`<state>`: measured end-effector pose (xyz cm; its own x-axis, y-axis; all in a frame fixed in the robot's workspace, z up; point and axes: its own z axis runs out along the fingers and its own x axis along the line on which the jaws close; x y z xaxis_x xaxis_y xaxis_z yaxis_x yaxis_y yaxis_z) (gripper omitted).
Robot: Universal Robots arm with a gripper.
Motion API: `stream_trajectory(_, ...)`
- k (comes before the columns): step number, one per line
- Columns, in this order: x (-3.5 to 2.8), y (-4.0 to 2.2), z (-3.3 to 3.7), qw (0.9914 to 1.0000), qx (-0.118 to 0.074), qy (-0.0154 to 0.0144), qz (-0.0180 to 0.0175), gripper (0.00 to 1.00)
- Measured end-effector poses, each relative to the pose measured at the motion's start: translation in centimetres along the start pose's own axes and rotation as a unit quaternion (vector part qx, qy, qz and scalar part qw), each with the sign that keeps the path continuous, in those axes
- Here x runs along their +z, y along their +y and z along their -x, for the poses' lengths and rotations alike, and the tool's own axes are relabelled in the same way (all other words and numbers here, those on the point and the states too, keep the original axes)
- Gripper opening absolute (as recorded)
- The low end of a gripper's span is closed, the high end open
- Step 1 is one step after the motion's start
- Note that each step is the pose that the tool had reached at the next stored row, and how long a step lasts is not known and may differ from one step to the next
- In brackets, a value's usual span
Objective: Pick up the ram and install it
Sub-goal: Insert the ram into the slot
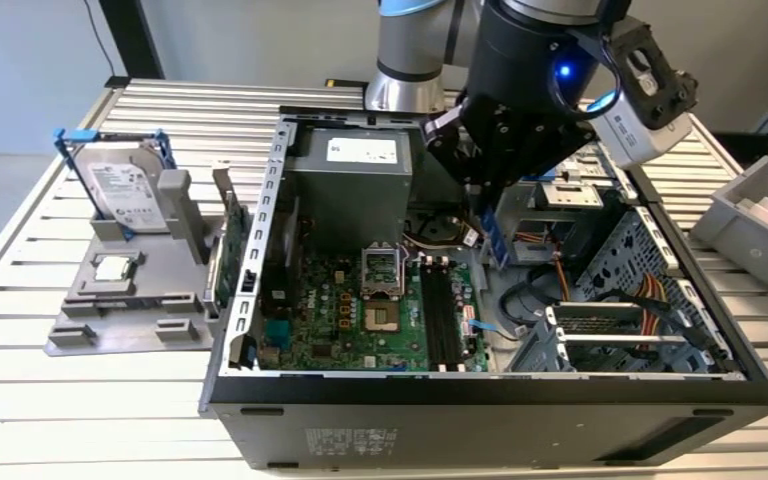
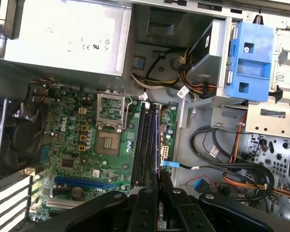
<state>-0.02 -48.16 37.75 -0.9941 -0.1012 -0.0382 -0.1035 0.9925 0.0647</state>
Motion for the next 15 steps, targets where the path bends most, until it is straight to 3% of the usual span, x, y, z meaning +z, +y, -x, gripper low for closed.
stream_trajectory(15, 1.50, -0.11, 0.11, 1.00000, 0.000, 0.0001, -0.0006, 0.00)
